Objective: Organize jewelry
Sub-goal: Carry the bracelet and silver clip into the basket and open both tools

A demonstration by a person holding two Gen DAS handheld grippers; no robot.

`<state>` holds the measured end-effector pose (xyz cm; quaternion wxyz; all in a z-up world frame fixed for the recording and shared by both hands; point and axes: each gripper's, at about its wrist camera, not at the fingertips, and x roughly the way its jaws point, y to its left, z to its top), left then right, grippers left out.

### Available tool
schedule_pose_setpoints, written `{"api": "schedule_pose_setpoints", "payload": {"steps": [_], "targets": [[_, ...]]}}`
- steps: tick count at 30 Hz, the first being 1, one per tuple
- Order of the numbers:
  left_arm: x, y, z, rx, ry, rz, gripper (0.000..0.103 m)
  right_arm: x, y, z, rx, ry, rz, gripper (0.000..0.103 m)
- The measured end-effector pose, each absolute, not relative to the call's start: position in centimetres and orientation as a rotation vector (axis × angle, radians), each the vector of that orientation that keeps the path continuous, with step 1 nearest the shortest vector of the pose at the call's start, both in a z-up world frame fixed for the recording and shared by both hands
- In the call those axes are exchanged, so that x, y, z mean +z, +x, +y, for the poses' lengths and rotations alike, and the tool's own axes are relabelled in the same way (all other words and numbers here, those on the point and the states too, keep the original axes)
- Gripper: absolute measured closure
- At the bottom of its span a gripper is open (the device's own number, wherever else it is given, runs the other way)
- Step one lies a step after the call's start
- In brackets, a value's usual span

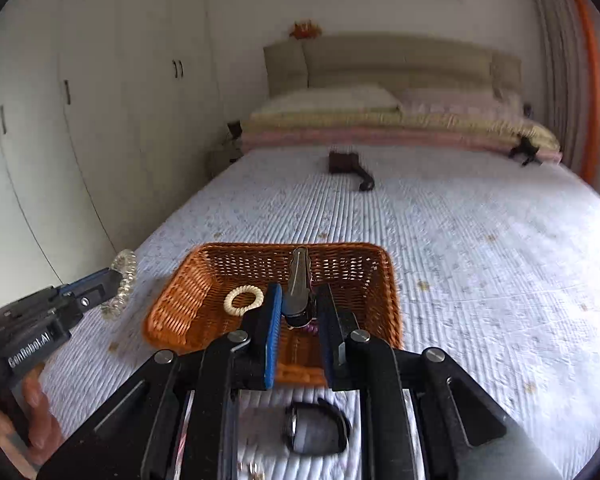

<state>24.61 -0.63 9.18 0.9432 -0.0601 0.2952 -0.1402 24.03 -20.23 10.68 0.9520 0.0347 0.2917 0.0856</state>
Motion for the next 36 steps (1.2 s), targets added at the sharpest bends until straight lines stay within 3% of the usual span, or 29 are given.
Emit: {"api": "schedule_pose_setpoints", "payload": {"steps": [10, 28, 29, 32, 34, 36], "targets": [[2.8, 32.5, -2.6, -0.267, -0.137, 0.805, 0.094, 2.6, 33.2, -21.4, 0.184, 0.202, 0.910, 0.084], [0.2, 33.5, -2.8, -0.251, -0.120, 0.854, 0.092, 1.7, 33.9, -19.6, 0.137, 0.115, 0.924, 0.083], [0.2, 33.5, -2.6, -0.252, -0.135, 0.862, 0.090, 1.7, 33.9, -19.8, 0.144, 0.128, 0.927, 0.083], [0.6, 33.0, -1.8, -0.252, -0.158, 0.845, 0.067, 2.1, 33.4, -20.4, 0.144, 0.142, 0.921, 0.083], [1.5, 32.1, -1.4, -0.255, -0.156, 0.811, 0.063, 2.8, 32.8, -20.5, 0.149, 0.134, 0.909, 0.082], [2.4, 31.0, -1.2, -0.261, -0.156, 0.788, 0.059, 3.4, 32.1, -20.5, 0.144, 0.121, 0.899, 0.072]]}}
